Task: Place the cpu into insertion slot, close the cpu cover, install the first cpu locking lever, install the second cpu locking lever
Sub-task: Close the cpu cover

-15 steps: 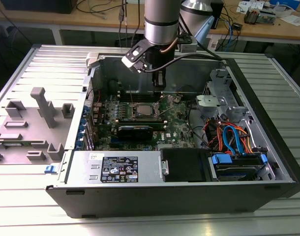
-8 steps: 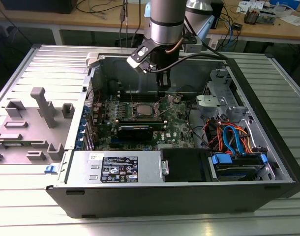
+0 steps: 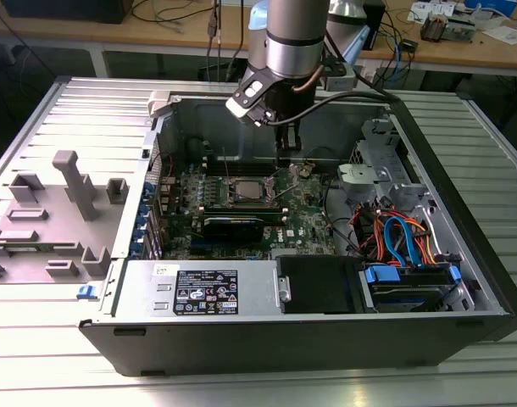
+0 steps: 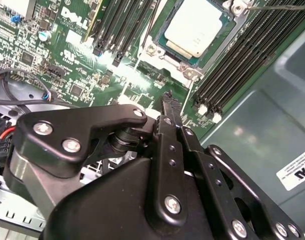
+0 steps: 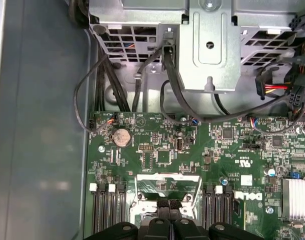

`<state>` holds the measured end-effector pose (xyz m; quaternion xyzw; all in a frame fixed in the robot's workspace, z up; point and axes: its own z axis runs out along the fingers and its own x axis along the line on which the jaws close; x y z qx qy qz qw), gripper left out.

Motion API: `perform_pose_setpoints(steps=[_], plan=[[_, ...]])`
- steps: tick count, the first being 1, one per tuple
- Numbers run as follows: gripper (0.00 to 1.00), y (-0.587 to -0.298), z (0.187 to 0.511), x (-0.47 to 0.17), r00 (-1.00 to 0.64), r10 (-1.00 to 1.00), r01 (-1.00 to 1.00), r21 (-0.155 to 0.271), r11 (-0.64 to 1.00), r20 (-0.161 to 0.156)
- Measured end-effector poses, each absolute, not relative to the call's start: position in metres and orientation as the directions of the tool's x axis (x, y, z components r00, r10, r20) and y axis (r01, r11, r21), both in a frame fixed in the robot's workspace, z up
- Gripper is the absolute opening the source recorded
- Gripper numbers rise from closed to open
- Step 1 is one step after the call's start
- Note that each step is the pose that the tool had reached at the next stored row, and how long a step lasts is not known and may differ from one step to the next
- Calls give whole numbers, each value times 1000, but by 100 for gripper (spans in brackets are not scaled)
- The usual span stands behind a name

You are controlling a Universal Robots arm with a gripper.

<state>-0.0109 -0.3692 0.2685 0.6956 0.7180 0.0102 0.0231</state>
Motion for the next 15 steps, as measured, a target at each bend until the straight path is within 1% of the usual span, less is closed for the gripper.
perform_pose_setpoints(steps=[15], plan=[[11, -369, 269, 0, -38, 999, 998, 46, 39, -19]])
